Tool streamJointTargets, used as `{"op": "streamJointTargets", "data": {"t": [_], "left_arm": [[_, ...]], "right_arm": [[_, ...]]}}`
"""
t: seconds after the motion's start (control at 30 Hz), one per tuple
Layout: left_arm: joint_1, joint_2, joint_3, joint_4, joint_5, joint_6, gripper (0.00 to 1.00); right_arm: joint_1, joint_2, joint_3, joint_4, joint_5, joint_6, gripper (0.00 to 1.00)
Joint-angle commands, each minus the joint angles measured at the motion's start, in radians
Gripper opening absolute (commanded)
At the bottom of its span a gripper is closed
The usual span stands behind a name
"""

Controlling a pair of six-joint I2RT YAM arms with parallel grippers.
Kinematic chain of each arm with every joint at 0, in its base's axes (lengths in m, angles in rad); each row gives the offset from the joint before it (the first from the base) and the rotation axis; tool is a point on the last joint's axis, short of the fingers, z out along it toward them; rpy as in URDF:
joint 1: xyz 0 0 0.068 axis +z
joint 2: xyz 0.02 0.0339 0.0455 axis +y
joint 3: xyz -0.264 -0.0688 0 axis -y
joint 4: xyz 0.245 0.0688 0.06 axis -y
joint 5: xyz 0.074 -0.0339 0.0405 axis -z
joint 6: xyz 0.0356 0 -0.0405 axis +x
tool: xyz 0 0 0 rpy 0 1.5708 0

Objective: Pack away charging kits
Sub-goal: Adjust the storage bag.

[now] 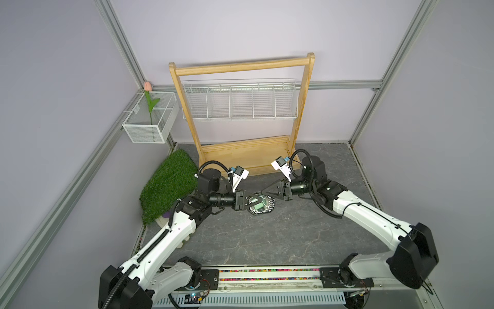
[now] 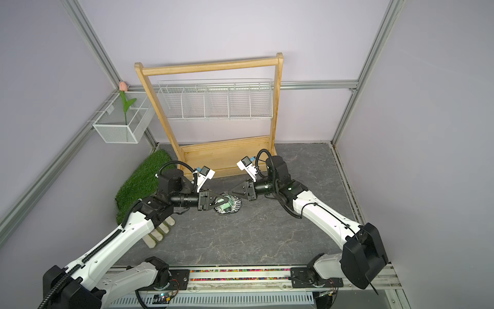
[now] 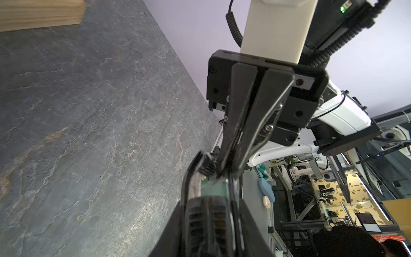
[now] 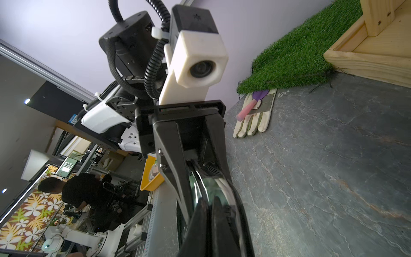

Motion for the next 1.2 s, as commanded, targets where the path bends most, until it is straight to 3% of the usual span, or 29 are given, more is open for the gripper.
{"op": "streamJointTargets", "data": {"t": [0.0, 0.03, 0.13, 0.2, 0.27, 0.3, 0.4, 0.5, 0.67, 0.93, 1.17], "left_arm": [[0.019, -0.003, -0.010, 0.222, -0.110, -0.114, 0.02], [0.019, -0.001, -0.015, 0.238, -0.110, -0.126, 0.10], [0.019, 0.000, -0.039, 0.291, -0.121, -0.170, 0.10], [0.019, 0.002, -0.046, 0.304, -0.129, -0.181, 0.23], [0.020, 0.001, -0.048, 0.306, -0.132, -0.181, 0.13], [0.020, 0.000, -0.049, 0.302, -0.138, -0.182, 0.20], [0.023, 0.008, -0.052, 0.308, -0.129, -0.192, 0.57], [0.025, 0.022, -0.060, 0.324, -0.088, -0.212, 0.73], [0.025, 0.002, -0.126, 0.446, -0.120, -0.321, 0.76], [0.022, -0.130, -0.273, 0.594, -0.275, -0.492, 0.82], [-0.047, -0.097, -0.357, 0.712, -0.456, -0.548, 0.84]], "right_arm": [[0.021, 0.011, -0.034, 0.113, -0.045, 0.110, 0.06], [0.020, 0.013, -0.040, 0.145, -0.044, 0.131, 0.06], [0.019, 0.021, -0.043, 0.175, -0.033, 0.159, 0.06], [0.019, 0.028, -0.043, 0.184, -0.032, 0.166, 0.06], [0.018, 0.034, -0.041, 0.187, -0.038, 0.170, 0.06], [0.018, 0.035, -0.042, 0.192, -0.037, 0.173, 0.06], [0.016, 0.036, -0.038, 0.198, -0.037, 0.180, 0.06], [0.013, 0.038, -0.028, 0.206, -0.038, 0.189, 0.06], [0.009, 0.039, -0.025, 0.240, 0.013, 0.218, 0.06], [-0.003, -0.020, -0.068, 0.196, 0.328, 0.244, 0.06], [0.001, -0.039, -0.152, 0.435, 0.503, 0.404, 0.06]]}}
